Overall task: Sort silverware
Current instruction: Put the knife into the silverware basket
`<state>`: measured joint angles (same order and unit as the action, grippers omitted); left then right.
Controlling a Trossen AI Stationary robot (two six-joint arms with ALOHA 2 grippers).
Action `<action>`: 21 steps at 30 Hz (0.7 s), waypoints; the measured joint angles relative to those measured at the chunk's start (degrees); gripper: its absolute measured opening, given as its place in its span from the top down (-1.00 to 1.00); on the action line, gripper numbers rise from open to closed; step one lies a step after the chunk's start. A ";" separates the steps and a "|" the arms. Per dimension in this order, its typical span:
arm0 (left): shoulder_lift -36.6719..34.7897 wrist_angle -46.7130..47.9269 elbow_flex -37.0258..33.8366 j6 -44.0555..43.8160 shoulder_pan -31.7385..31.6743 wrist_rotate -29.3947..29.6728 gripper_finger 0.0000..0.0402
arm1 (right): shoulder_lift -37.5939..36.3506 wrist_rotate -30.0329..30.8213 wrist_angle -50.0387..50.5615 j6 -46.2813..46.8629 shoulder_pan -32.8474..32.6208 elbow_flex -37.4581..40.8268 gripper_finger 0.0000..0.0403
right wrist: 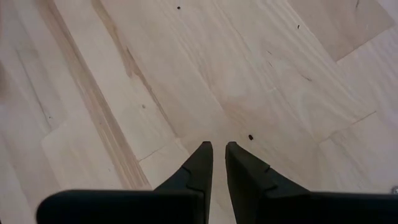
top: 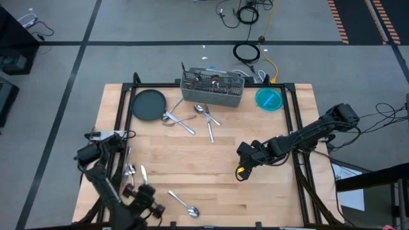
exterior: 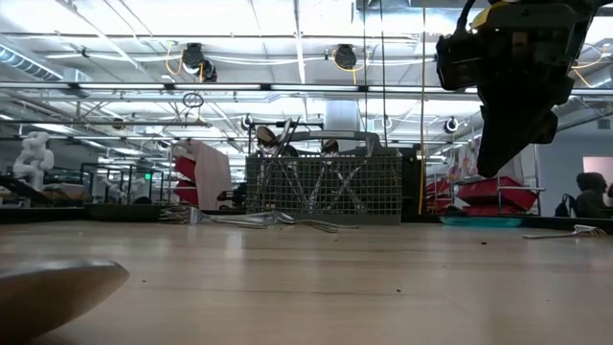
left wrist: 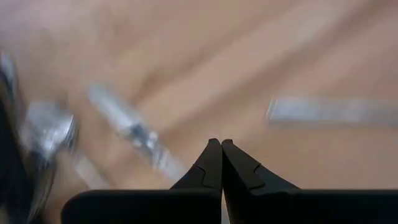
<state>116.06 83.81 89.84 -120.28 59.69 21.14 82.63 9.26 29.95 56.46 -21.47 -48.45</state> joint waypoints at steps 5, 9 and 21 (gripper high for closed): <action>0.08 -2.99 -0.01 -2.94 7.12 -12.07 0.99 | 0.00 -0.26 -0.03 -0.08 -0.07 0.00 0.83; 0.23 -5.65 -0.59 -6.76 11.30 -14.13 1.00 | 0.00 -0.26 -0.02 -0.13 -0.07 0.00 0.83; 2.59 -16.39 -5.98 -5.17 9.81 -10.31 1.00 | 0.00 -0.05 0.21 -2.37 -0.02 0.00 0.83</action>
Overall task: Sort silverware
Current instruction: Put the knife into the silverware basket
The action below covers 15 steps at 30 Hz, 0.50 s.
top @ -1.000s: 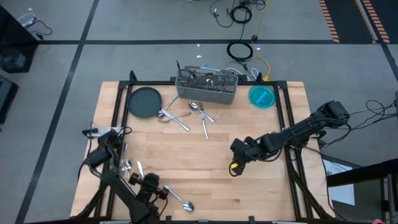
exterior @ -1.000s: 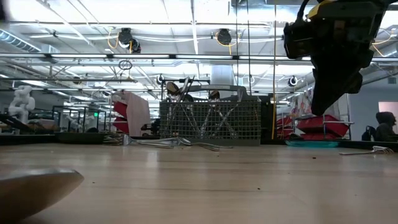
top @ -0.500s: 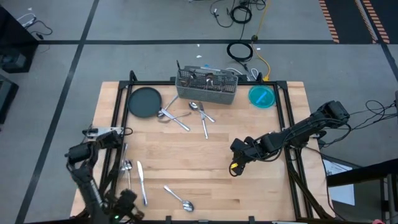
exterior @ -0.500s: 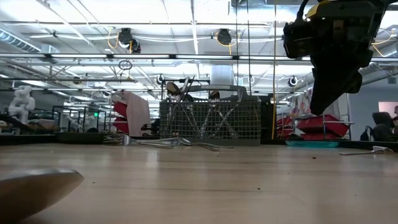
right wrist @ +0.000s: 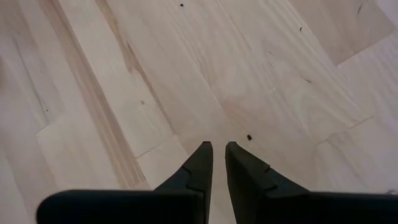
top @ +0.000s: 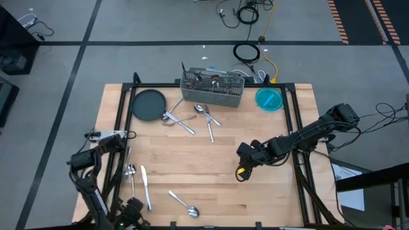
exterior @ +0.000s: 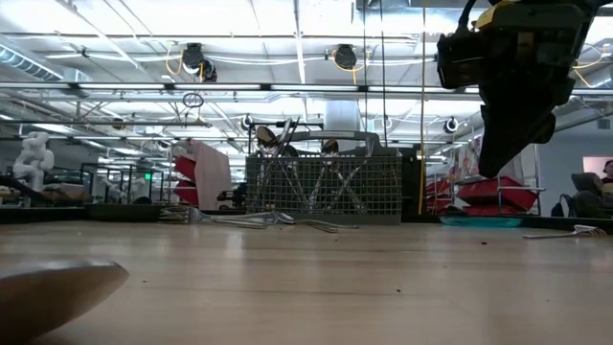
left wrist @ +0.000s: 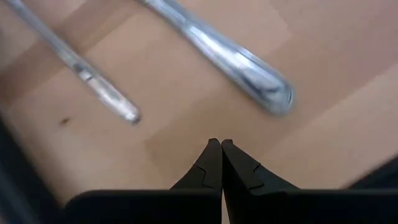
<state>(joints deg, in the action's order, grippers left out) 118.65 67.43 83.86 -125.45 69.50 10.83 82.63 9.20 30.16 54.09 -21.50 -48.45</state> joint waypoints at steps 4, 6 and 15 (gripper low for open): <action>0.37 -1.86 -3.47 0.52 -2.69 1.68 1.00 | 0.00 0.12 0.02 -1.53 0.00 0.00 0.83; 0.09 -2.30 -5.02 1.80 -4.34 2.99 1.00 | 0.00 0.14 0.06 -2.32 0.00 0.00 0.83; 0.02 -6.51 -11.45 12.90 -16.59 15.53 1.00 | 0.00 0.29 0.78 -4.20 0.00 0.00 0.83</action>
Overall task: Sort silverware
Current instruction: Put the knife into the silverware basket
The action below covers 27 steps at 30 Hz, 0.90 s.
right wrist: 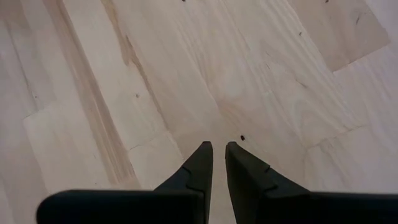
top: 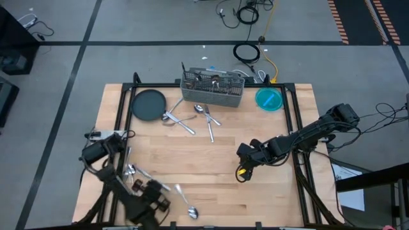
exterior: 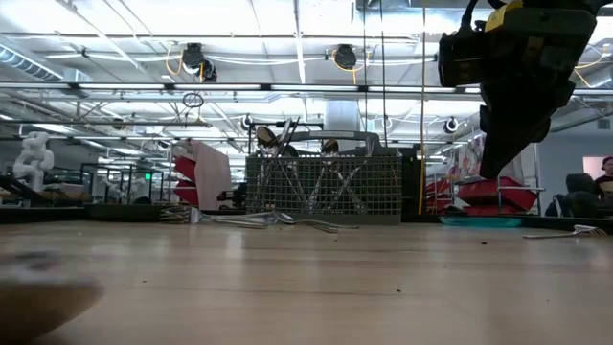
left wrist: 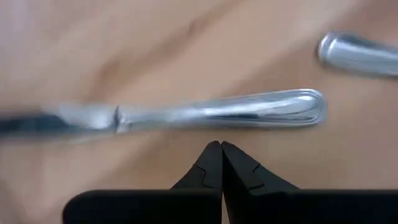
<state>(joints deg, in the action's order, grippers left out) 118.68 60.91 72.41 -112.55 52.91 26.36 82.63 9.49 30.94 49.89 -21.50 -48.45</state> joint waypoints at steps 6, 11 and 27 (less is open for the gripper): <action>0.56 -2.12 -0.21 9.84 -10.45 12.36 1.00 | 0.00 1.47 0.23 0.02 0.01 0.01 0.83; -1.53 -9.62 0.16 24.11 -19.32 19.58 0.99 | 0.02 4.10 -0.58 0.23 0.04 0.00 0.83; -27.34 -1.29 -3.45 38.67 -21.58 10.83 0.99 | 0.02 5.67 -2.32 -1.32 0.13 0.02 0.83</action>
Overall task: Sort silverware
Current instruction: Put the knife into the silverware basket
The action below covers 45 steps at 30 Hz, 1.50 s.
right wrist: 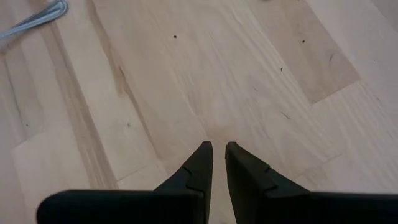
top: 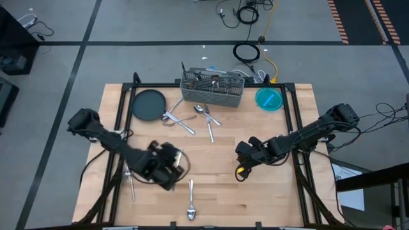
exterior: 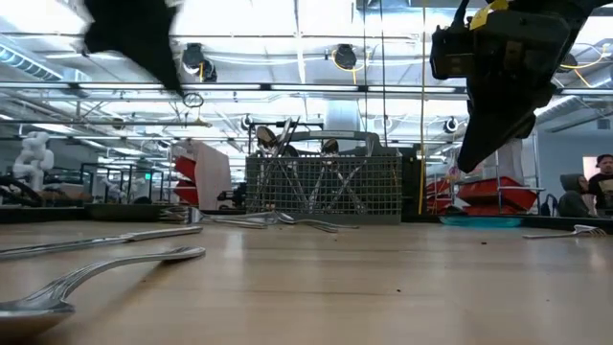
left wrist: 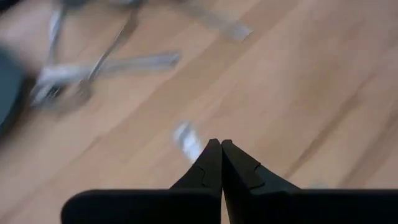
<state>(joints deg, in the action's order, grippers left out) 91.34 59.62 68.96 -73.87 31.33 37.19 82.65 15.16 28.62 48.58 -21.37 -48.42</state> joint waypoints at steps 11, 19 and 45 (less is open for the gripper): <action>-0.55 -13.80 -19.08 -14.46 -0.99 -2.04 0.99 | 0.00 -0.06 -0.15 -0.30 -0.17 0.00 0.83; -0.58 -31.45 -27.93 -11.97 -5.68 -7.02 1.00 | 0.00 -0.15 -0.08 -1.53 -0.17 0.00 0.83; 3.14 -34.38 -5.19 24.64 -24.85 -10.76 1.00 | 0.02 1.49 0.02 -10.74 0.79 0.00 0.83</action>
<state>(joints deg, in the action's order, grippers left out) 94.48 25.24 63.77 -49.23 6.48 26.43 82.67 16.65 28.63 37.83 -20.58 -48.43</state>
